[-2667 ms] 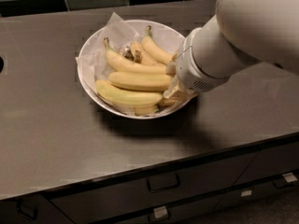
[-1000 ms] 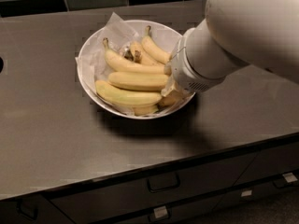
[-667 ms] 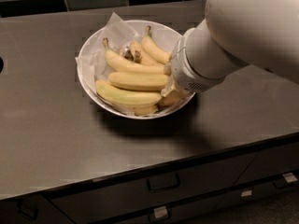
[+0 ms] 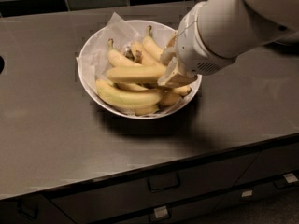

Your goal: Pick banana from white bowl

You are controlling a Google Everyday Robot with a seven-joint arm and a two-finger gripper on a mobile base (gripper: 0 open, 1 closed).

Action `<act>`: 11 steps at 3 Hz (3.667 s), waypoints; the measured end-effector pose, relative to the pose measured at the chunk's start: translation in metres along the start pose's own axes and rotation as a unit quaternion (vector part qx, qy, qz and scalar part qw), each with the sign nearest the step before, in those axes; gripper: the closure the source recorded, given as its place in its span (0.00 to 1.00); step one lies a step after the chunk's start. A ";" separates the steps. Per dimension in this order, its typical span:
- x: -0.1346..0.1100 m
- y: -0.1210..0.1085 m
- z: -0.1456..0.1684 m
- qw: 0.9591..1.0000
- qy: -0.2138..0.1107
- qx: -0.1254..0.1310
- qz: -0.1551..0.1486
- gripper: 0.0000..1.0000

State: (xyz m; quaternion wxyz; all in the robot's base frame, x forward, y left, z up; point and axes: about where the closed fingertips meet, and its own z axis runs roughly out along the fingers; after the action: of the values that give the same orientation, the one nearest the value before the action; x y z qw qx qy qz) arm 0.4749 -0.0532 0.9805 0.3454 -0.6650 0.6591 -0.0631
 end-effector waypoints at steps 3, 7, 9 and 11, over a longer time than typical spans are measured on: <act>-0.027 -0.031 -0.035 0.996 -0.090 0.012 -0.005 1.00; -0.032 -0.030 -0.037 0.995 -0.096 0.012 -0.006 0.12; -0.035 -0.031 -0.038 0.995 -0.096 0.011 -0.008 0.04; -0.035 -0.027 -0.033 0.996 -0.084 -0.006 -0.008 0.46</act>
Offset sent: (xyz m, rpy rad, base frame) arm 0.0074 0.0028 0.0435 0.1391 -0.0209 0.0870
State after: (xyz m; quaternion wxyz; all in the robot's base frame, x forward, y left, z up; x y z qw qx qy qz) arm 0.4758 -0.0363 1.0332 0.3952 -0.6753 0.6228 -0.0053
